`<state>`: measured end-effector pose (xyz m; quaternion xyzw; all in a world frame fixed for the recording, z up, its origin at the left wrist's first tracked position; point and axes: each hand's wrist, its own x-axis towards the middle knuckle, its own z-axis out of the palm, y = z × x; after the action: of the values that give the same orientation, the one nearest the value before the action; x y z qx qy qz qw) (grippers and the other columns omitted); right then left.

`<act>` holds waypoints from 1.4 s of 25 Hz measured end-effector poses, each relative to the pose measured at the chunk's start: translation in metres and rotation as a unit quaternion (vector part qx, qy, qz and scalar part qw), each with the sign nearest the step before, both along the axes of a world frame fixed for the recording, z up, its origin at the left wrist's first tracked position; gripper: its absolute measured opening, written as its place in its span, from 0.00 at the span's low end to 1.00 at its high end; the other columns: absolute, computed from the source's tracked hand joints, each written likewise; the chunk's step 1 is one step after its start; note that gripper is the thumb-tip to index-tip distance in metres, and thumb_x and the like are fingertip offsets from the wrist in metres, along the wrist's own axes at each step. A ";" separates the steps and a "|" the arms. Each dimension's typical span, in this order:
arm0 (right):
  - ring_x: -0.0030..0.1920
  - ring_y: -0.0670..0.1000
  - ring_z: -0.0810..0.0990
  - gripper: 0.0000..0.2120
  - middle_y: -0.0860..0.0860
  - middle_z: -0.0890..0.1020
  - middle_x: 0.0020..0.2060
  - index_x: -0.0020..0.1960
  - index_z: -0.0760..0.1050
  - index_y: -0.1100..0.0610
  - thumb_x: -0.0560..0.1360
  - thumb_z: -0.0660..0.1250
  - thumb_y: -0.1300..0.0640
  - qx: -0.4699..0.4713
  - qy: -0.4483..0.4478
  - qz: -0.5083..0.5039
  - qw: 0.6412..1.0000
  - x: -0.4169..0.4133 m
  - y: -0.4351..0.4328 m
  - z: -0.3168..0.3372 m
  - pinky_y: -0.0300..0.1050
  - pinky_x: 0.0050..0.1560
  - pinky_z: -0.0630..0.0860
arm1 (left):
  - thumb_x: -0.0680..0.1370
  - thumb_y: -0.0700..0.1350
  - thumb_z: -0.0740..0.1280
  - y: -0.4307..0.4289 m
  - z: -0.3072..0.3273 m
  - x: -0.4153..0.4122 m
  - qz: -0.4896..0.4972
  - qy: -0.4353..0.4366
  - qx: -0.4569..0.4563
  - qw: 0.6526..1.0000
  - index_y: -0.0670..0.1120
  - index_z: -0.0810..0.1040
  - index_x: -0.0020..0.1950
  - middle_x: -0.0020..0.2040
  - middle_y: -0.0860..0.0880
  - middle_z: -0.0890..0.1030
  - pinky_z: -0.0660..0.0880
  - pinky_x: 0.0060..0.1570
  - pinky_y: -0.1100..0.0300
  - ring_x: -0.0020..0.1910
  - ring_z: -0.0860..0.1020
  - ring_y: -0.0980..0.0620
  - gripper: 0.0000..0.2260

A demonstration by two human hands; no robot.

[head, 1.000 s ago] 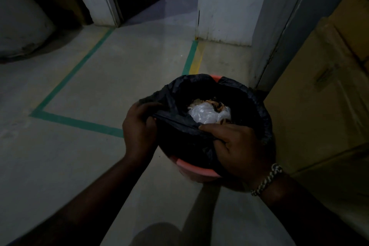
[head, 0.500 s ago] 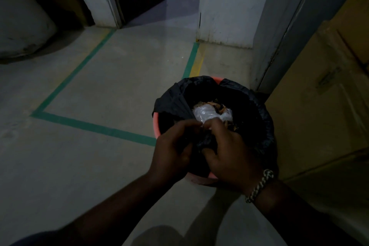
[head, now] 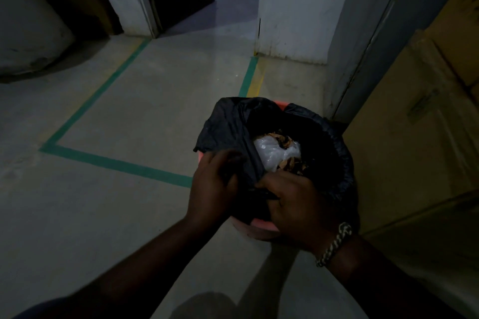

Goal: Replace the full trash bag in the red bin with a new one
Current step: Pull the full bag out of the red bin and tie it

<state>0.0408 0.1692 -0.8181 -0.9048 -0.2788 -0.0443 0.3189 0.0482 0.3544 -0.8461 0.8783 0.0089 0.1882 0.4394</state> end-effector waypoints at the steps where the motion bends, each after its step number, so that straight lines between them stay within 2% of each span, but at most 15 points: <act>1: 0.43 0.50 0.79 0.09 0.49 0.79 0.41 0.45 0.78 0.55 0.67 0.75 0.55 -0.019 -0.006 0.022 1.000 -0.001 -0.001 -0.002 0.48 0.41 0.77 | 0.70 0.37 0.69 0.004 -0.004 0.003 0.001 0.032 0.034 0.999 0.53 0.79 0.62 0.53 0.50 0.79 0.76 0.50 0.61 0.53 0.78 0.53 0.22; 4: 0.42 0.51 0.79 0.13 0.49 0.79 0.42 0.44 0.77 0.56 0.68 0.77 0.50 -0.025 -0.027 0.047 0.998 -0.003 0.001 -0.002 0.49 0.41 0.78 | 0.69 0.42 0.69 0.012 -0.009 0.009 0.006 0.080 0.110 0.991 0.56 0.78 0.64 0.53 0.50 0.84 0.79 0.47 0.54 0.51 0.81 0.50 0.23; 8: 0.41 0.52 0.79 0.09 0.51 0.79 0.40 0.43 0.79 0.59 0.71 0.76 0.56 -0.025 -0.063 0.058 0.996 -0.007 0.001 0.003 0.46 0.40 0.79 | 0.70 0.44 0.67 0.020 -0.003 0.013 0.029 0.090 0.126 0.988 0.53 0.85 0.54 0.47 0.51 0.87 0.73 0.40 0.65 0.45 0.84 0.53 0.14; 10: 0.41 0.53 0.79 0.02 0.51 0.78 0.39 0.44 0.77 0.57 0.71 0.67 0.62 0.002 -0.017 0.009 1.000 -0.006 -0.003 0.003 0.51 0.41 0.79 | 0.72 0.42 0.68 0.021 -0.001 0.016 0.082 0.088 0.063 0.991 0.51 0.85 0.53 0.46 0.52 0.87 0.70 0.40 0.67 0.43 0.83 0.55 0.12; 13: 0.42 0.52 0.78 0.05 0.51 0.78 0.40 0.44 0.76 0.56 0.70 0.64 0.63 -0.021 0.009 -0.029 0.999 -0.003 -0.006 0.000 0.52 0.42 0.78 | 0.73 0.40 0.70 0.023 0.005 0.024 0.122 0.075 -0.073 0.987 0.52 0.86 0.49 0.44 0.55 0.86 0.80 0.47 0.59 0.44 0.83 0.56 0.10; 15: 0.42 0.52 0.77 0.04 0.50 0.76 0.41 0.41 0.75 0.56 0.70 0.66 0.65 -0.024 0.007 -0.041 0.999 -0.003 -0.006 0.000 0.51 0.43 0.77 | 0.71 0.39 0.72 0.023 0.008 0.025 0.089 0.036 -0.098 0.990 0.53 0.86 0.46 0.43 0.62 0.84 0.81 0.51 0.56 0.46 0.83 0.61 0.09; 18: 0.43 0.52 0.77 0.08 0.49 0.76 0.42 0.42 0.75 0.55 0.69 0.66 0.67 0.003 -0.017 -0.058 0.998 0.000 -0.004 0.000 0.46 0.43 0.77 | 0.68 0.38 0.70 0.010 0.015 0.011 -0.039 -0.020 -0.103 0.994 0.52 0.85 0.47 0.48 0.69 0.82 0.78 0.55 0.63 0.53 0.81 0.65 0.12; 21: 0.47 0.52 0.82 0.17 0.49 0.81 0.47 0.58 0.74 0.50 0.72 0.67 0.64 0.064 0.013 -0.083 0.994 -0.001 -0.003 0.006 0.43 0.42 0.78 | 0.65 0.33 0.68 -0.006 0.016 -0.006 -0.176 -0.037 -0.093 0.979 0.50 0.84 0.47 0.50 0.60 0.84 0.80 0.54 0.57 0.53 0.83 0.58 0.16; 24: 0.52 0.50 0.81 0.33 0.48 0.81 0.57 0.76 0.64 0.45 0.73 0.65 0.59 0.077 0.053 -0.082 0.992 -0.002 -0.003 0.006 0.33 0.43 0.77 | 0.63 0.27 0.68 -0.010 0.014 -0.012 -0.230 -0.043 -0.062 0.970 0.45 0.83 0.46 0.47 0.52 0.84 0.80 0.46 0.53 0.49 0.83 0.52 0.18; 25: 0.52 0.50 0.81 0.31 0.49 0.82 0.56 0.75 0.68 0.47 0.72 0.63 0.59 0.069 0.039 -0.077 0.994 -0.002 -0.003 0.004 0.34 0.45 0.77 | 0.63 0.26 0.67 -0.011 0.015 -0.013 -0.233 -0.043 -0.072 0.969 0.44 0.82 0.47 0.46 0.52 0.83 0.79 0.45 0.54 0.48 0.82 0.51 0.19; 27: 0.48 0.53 0.81 0.20 0.52 0.83 0.49 0.60 0.80 0.54 0.71 0.62 0.60 0.047 -0.002 -0.082 0.996 0.000 -0.003 0.000 0.46 0.47 0.81 | 0.62 0.22 0.63 -0.012 0.019 -0.014 -0.219 -0.031 -0.119 0.968 0.42 0.79 0.48 0.46 0.50 0.81 0.77 0.45 0.55 0.48 0.81 0.50 0.21; 29: 0.41 0.54 0.78 0.09 0.52 0.79 0.41 0.47 0.79 0.58 0.70 0.62 0.62 0.033 -0.046 -0.111 0.992 0.002 -0.003 0.000 0.52 0.40 0.78 | 0.65 0.23 0.64 -0.012 0.023 -0.011 -0.205 -0.019 -0.141 0.968 0.42 0.75 0.57 0.54 0.48 0.78 0.76 0.52 0.53 0.55 0.78 0.50 0.24; 32: 0.42 0.54 0.78 0.07 0.51 0.79 0.42 0.47 0.79 0.56 0.72 0.64 0.62 0.032 -0.068 -0.092 0.993 0.000 0.001 0.004 0.50 0.41 0.77 | 0.68 0.42 0.75 -0.007 0.015 -0.008 -0.248 0.011 -0.045 0.968 0.47 0.64 0.75 0.72 0.49 0.68 0.69 0.69 0.50 0.72 0.68 0.49 0.38; 33: 0.43 0.54 0.79 0.07 0.52 0.79 0.43 0.49 0.79 0.56 0.73 0.66 0.62 0.031 -0.066 -0.058 0.996 -0.002 0.004 0.006 0.50 0.43 0.77 | 0.68 0.46 0.75 -0.007 0.010 -0.008 -0.258 0.011 -0.006 0.966 0.49 0.64 0.77 0.73 0.51 0.68 0.68 0.70 0.51 0.73 0.68 0.50 0.39; 35: 0.48 0.54 0.80 0.11 0.53 0.81 0.49 0.56 0.79 0.57 0.75 0.67 0.61 0.016 -0.058 0.019 0.998 -0.005 0.009 0.008 0.43 0.51 0.78 | 0.69 0.44 0.71 -0.011 0.003 -0.011 -0.236 -0.003 -0.021 0.972 0.51 0.72 0.70 0.66 0.54 0.74 0.72 0.65 0.55 0.66 0.73 0.54 0.29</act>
<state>0.0359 0.1780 -0.8100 -0.8899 -0.3136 -0.0949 0.3172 0.0371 0.3430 -0.8433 0.8457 -0.1959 0.0816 0.4897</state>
